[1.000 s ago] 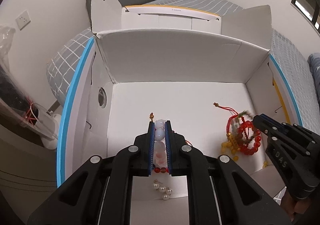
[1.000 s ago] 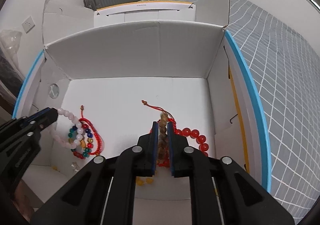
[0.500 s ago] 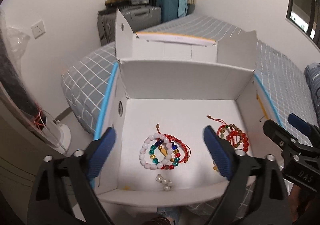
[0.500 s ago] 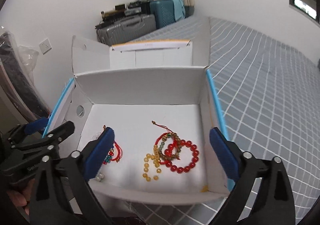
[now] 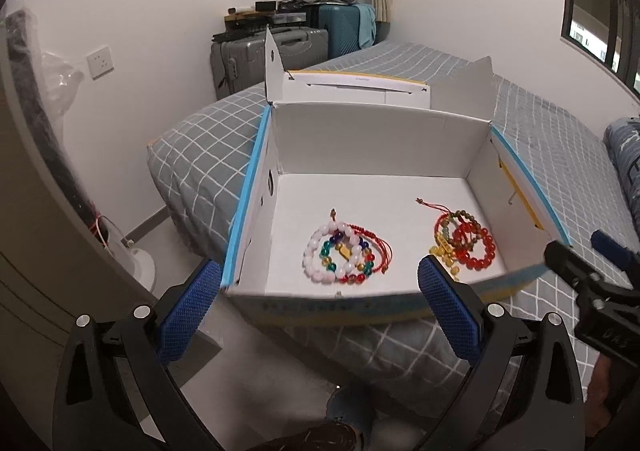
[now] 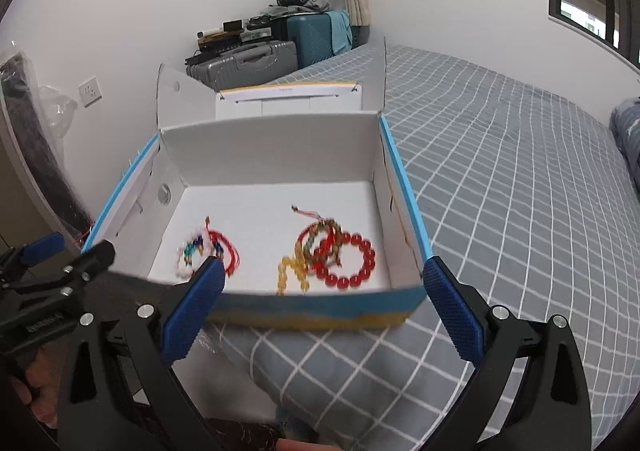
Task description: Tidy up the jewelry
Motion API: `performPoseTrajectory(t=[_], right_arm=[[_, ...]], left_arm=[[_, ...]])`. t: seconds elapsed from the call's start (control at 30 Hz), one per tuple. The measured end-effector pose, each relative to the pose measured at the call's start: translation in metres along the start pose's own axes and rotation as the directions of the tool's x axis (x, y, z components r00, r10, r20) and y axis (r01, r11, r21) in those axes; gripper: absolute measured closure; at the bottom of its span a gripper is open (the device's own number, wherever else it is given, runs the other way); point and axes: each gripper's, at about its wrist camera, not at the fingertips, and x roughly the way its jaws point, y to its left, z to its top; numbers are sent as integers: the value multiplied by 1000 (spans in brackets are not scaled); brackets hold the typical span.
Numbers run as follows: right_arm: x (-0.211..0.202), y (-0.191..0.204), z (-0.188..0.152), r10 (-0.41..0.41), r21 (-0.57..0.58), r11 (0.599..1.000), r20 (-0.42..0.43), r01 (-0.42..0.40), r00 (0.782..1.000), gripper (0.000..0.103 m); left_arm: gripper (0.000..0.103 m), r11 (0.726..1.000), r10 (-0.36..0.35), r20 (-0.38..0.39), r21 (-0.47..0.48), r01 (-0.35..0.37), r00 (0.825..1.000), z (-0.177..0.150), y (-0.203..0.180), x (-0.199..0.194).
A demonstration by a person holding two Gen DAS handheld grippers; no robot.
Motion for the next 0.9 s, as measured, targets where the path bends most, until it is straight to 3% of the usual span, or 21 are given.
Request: performPoseTrajectory(t=[0.23, 0.9], right_arm=[[-6, 4, -18, -12, -3, 1000, -8, 12, 1000, 8], [-5, 4, -18, -50, -10, 999, 6, 50, 999, 8]], left_arm=[[6, 1000, 2, 5, 23, -2, 1000, -15, -4, -9], [6, 999, -6, -2, 40, 6, 1000, -19, -14, -5]])
